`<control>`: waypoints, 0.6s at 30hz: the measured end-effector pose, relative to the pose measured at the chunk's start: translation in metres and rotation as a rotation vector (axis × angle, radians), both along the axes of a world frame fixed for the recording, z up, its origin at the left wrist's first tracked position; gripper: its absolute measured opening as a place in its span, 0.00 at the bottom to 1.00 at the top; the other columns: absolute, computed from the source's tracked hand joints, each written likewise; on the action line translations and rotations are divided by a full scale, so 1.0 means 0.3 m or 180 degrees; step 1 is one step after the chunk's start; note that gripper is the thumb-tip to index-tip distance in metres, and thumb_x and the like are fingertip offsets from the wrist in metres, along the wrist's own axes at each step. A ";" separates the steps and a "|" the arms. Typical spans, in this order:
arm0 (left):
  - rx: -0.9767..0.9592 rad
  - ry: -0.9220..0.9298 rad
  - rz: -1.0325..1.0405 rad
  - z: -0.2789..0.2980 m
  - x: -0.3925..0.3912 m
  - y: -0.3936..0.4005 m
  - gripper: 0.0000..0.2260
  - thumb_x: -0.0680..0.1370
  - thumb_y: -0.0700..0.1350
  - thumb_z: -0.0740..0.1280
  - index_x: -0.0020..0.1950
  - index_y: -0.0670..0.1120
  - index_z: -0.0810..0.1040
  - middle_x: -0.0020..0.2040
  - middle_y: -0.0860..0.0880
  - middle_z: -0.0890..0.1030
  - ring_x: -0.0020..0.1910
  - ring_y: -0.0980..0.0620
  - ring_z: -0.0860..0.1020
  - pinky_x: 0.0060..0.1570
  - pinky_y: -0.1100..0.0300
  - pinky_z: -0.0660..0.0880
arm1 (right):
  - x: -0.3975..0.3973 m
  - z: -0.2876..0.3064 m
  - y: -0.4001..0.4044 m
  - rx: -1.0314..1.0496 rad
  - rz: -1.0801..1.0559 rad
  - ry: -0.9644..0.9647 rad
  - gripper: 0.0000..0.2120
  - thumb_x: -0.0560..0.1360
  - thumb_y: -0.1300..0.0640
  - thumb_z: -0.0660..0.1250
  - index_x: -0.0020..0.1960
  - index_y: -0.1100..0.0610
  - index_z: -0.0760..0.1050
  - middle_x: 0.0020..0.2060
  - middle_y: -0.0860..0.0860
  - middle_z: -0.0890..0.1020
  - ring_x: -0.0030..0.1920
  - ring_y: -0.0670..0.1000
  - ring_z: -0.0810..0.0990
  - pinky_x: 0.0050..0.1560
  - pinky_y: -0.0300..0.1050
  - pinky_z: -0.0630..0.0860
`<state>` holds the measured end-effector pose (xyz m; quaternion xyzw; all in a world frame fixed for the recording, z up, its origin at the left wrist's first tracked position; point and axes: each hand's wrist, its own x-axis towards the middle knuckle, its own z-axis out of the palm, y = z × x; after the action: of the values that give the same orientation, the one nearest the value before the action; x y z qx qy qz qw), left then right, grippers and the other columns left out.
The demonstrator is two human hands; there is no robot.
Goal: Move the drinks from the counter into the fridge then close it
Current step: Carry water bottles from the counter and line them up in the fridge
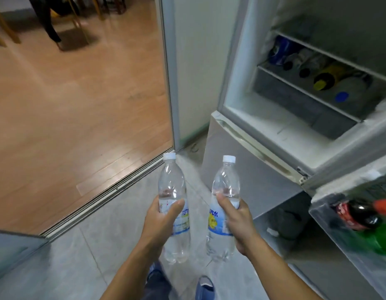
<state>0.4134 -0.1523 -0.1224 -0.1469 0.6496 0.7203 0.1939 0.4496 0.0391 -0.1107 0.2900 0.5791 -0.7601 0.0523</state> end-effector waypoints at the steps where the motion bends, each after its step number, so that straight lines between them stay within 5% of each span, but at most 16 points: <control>1: 0.0024 0.0005 -0.0096 -0.003 -0.060 0.010 0.14 0.74 0.48 0.74 0.58 0.52 0.78 0.48 0.45 0.86 0.44 0.46 0.86 0.36 0.55 0.82 | -0.038 0.002 0.005 0.0006 -0.0130 -0.0017 0.27 0.61 0.38 0.76 0.55 0.51 0.81 0.46 0.57 0.87 0.46 0.58 0.87 0.42 0.51 0.84; 11: 0.0332 0.0319 -0.1423 0.152 -0.636 0.178 0.20 0.66 0.54 0.75 0.55 0.51 0.79 0.47 0.48 0.86 0.45 0.49 0.85 0.44 0.50 0.82 | -0.368 0.151 0.037 0.0163 -0.1348 0.0079 0.13 0.73 0.51 0.74 0.55 0.53 0.81 0.46 0.57 0.87 0.45 0.58 0.87 0.41 0.47 0.82; 18: 0.0851 0.0439 -0.1936 0.299 -0.872 0.433 0.13 0.71 0.48 0.76 0.54 0.55 0.81 0.48 0.48 0.86 0.45 0.51 0.85 0.39 0.59 0.80 | -0.506 0.269 0.184 0.0404 -0.1800 0.0440 0.23 0.61 0.54 0.75 0.56 0.54 0.79 0.44 0.56 0.87 0.42 0.56 0.87 0.36 0.44 0.81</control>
<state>0.1519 -0.0226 -0.0327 0.1294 0.5750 0.7165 0.3731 0.2978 0.0944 -0.0301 0.3901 0.5239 -0.7247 -0.2194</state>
